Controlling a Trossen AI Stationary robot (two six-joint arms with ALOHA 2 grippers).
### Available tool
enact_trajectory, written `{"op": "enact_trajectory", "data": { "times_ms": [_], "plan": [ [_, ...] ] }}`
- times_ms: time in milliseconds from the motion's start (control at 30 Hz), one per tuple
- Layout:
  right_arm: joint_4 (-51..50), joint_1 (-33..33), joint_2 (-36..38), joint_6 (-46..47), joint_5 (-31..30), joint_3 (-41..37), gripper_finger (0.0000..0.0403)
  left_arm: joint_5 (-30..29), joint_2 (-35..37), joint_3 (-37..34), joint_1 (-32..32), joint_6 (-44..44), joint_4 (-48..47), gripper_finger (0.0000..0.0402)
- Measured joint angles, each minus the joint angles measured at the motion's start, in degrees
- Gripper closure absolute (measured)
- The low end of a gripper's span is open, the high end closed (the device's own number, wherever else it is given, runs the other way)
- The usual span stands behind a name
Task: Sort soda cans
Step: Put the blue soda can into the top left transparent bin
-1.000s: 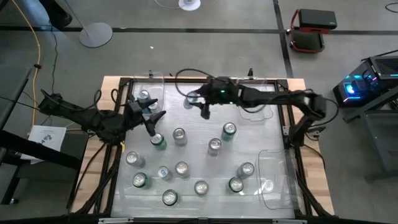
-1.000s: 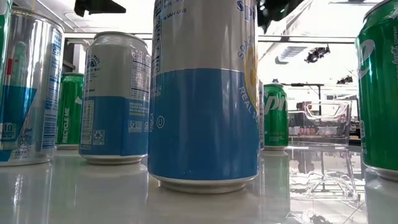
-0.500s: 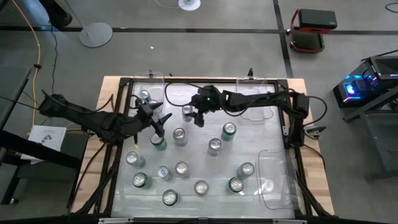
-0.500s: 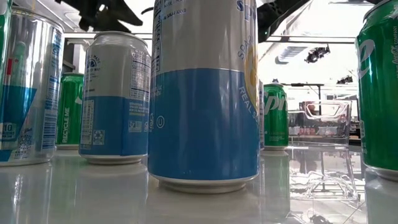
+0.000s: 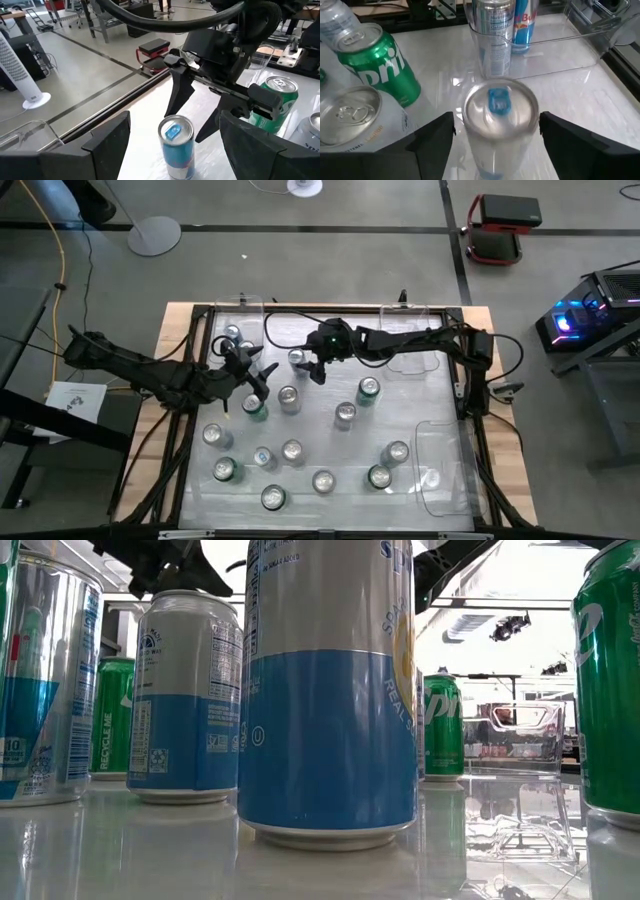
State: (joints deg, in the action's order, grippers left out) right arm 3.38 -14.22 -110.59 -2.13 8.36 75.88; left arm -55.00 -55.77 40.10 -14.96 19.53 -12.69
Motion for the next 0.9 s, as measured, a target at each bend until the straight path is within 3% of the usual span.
{"op": "enact_trajectory", "data": {
  "times_ms": [233,433,633,733,900],
  "plan": [
    [-0.4,0.0,2.2,-3.1,-0.9,0.0,0.0116,0.3,0.0,0.0,0.0,0.3,0.0,0.0120],
    [-6.1,0.0,12.9,-9.6,-5.2,-1.1,0.0115,2.2,-1.5,0.0,2.3,1.8,0.8,0.0120],
    [-8.1,0.0,28.5,-9.0,-9.0,-13.7,0.0115,14.1,-8.3,0.0,10.9,-5.4,9.1,0.0120],
    [-6.4,0.4,36.5,-4.0,-9.4,-23.4,0.0115,27.1,-11.2,0.8,17.4,-14.5,12.9,0.0119],
    [6.8,2.7,46.9,5.3,-9.5,-40.4,0.0114,50.6,-14.0,4.9,27.9,-19.3,12.0,0.0104]
  ]
}}
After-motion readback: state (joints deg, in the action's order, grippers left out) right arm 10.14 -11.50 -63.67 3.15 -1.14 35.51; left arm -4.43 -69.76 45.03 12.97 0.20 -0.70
